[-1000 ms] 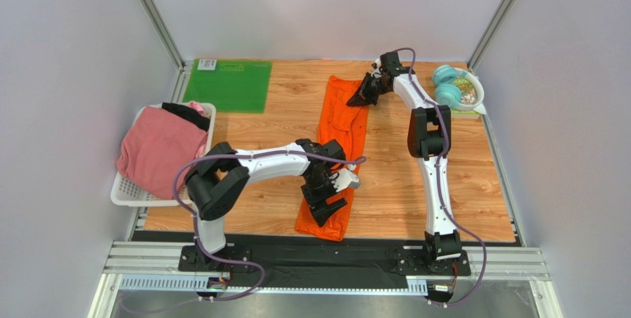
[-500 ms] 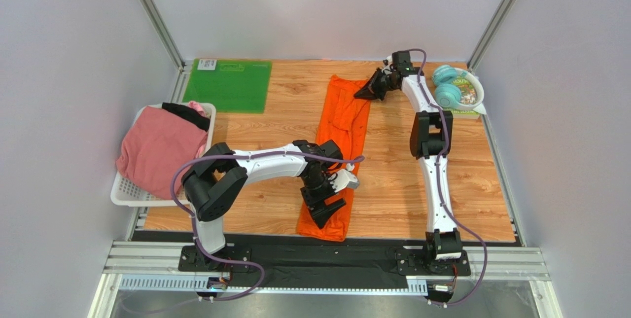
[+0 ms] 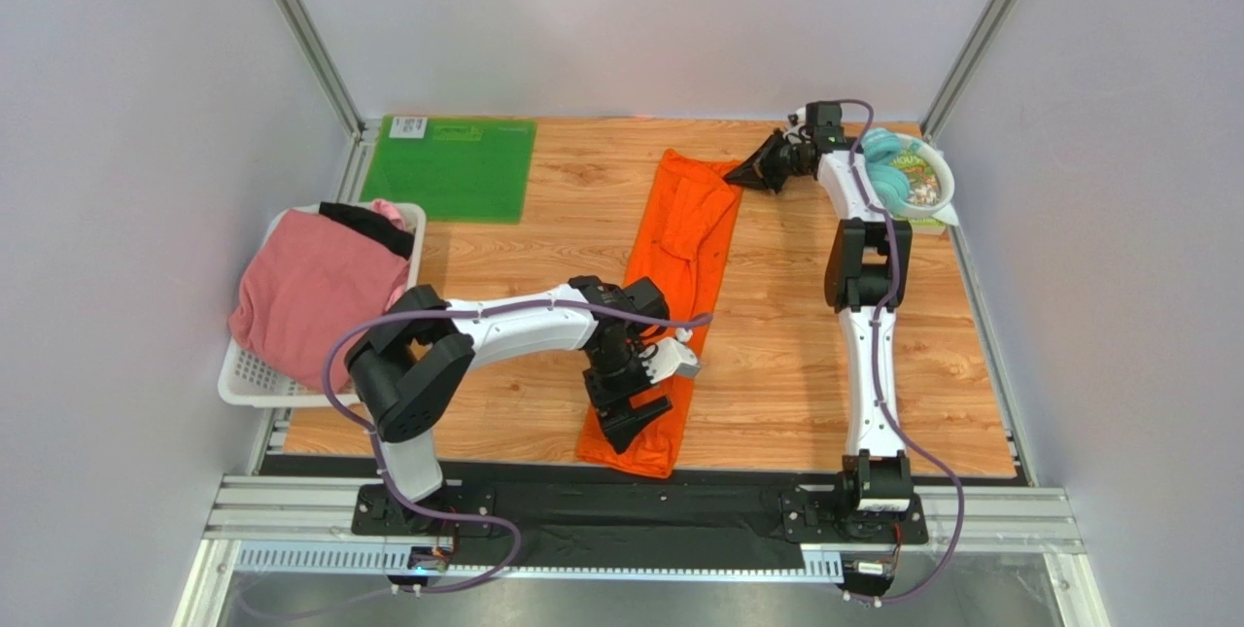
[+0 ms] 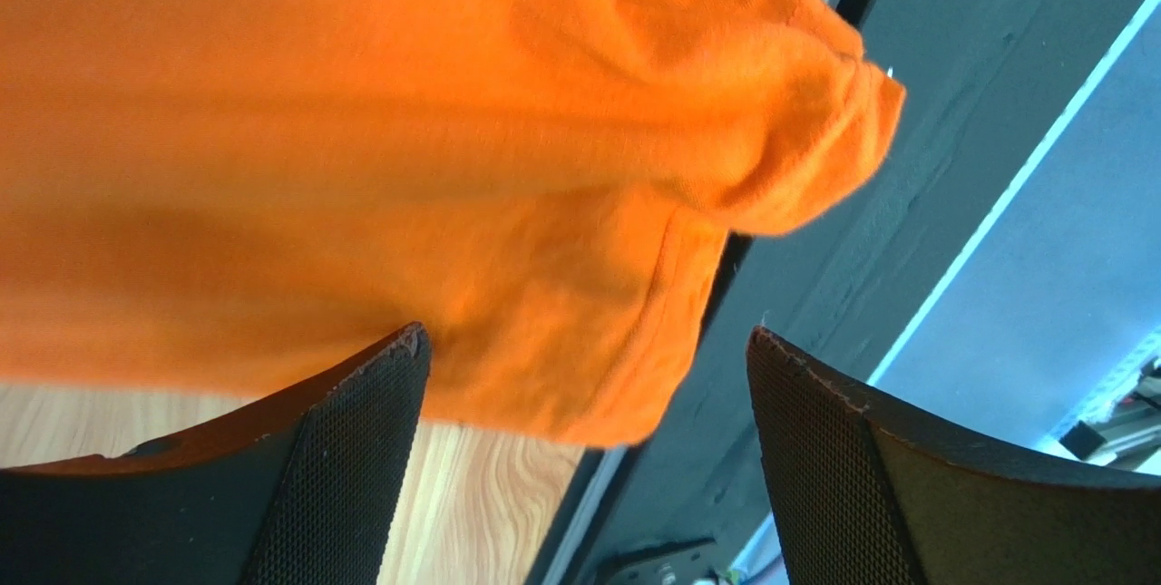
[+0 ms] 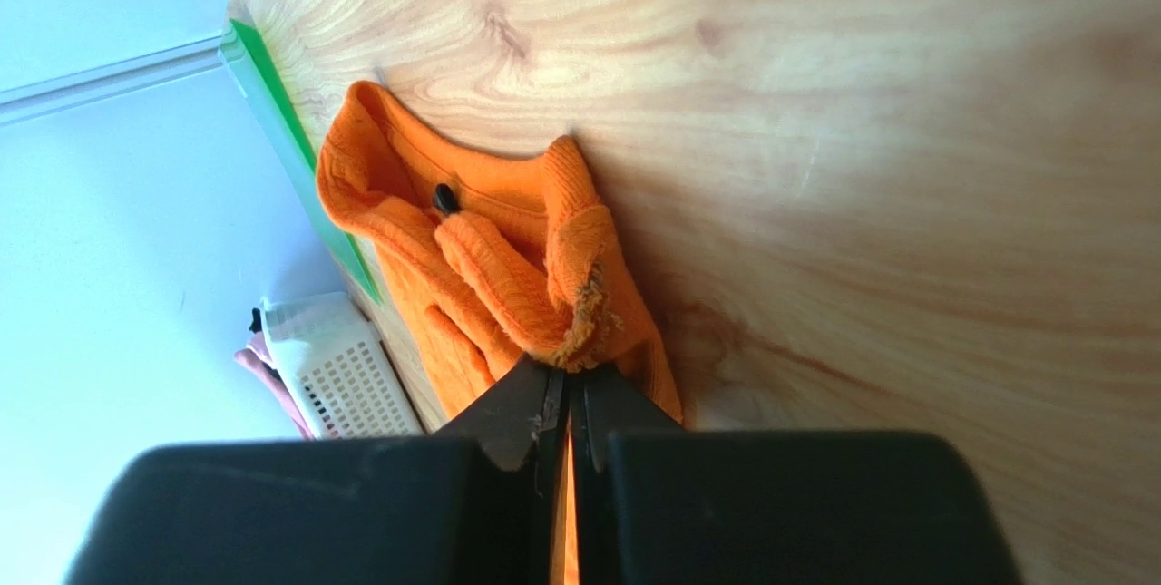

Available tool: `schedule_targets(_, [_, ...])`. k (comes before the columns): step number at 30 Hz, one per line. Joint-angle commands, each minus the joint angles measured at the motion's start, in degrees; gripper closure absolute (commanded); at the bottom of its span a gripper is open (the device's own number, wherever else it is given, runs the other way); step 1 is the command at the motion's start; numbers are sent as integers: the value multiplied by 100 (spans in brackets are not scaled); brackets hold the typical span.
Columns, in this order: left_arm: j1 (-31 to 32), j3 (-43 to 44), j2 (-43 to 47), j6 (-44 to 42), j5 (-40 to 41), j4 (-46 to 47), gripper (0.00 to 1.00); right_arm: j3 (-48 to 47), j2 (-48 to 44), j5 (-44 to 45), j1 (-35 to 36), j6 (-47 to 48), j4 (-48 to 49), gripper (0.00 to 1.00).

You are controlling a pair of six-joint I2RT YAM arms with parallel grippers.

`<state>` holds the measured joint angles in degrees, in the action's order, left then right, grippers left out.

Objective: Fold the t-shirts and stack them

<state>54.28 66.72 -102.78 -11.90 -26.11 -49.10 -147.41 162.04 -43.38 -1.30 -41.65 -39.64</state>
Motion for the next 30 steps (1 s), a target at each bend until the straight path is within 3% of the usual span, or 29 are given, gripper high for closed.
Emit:
schedule_targets(1, [-259, 1040, 645, -32, 316, -616, 7, 388, -1005, 189, 95, 236, 105, 89])
schedule_targets(3, [-558, 1587, 698, -23, 352, -872, 7, 599, -1717, 363, 104, 341, 27, 75])
schedule_targets(6, [-866, 2222, 995, -5, 422, -1119, 7, 1073, -2690, 986, 104, 780, -394, 66])
schedule_targets(9, [-884, 2013, 1417, 56, 458, -1102, 7, 1749, -3578, 1269, 367, 1183, -1018, 64])
schedule_targets(12, [-884, 1154, 1770, 101, 405, -1023, 7, 3572, -4841, 1742, 858, 1466, -1512, 61])
schedule_targets(13, [-884, 933, 1866, 65, 457, -962, 7, 4249, -5301, 1806, 1190, 1406, -1416, 59])
schedule_targets(14, [-884, 696, 2015, 30, 544, -874, 8, 5622, -5671, 1850, 1359, 1318, -1093, 56])
schedule_targets(16, [-884, 115, 2113, -40, 650, -689, 8, 6790, -6722, 1982, 1788, 915, -819, 56])
schedule_targets(17, [-884, -52, 2139, -40, 625, -645, 7, 7866, -7007, 1956, 1913, 774, -469, 56])
schedule_targets(20, [-876, -457, 2061, -93, 476, -513, 8, 9286, -7993, 1851, 2388, 150, 25, 56])
schedule_targets(24, [-884, -687, 1762, -172, 440, -416, 8, 10492, -8767, 1578, 2906, -668, 570, 57])
schedule_targets(30, [-884, -695, 1262, -58, -69, -161, 8, 11146, -9015, 1403, 3566, -1530, 1335, 59])
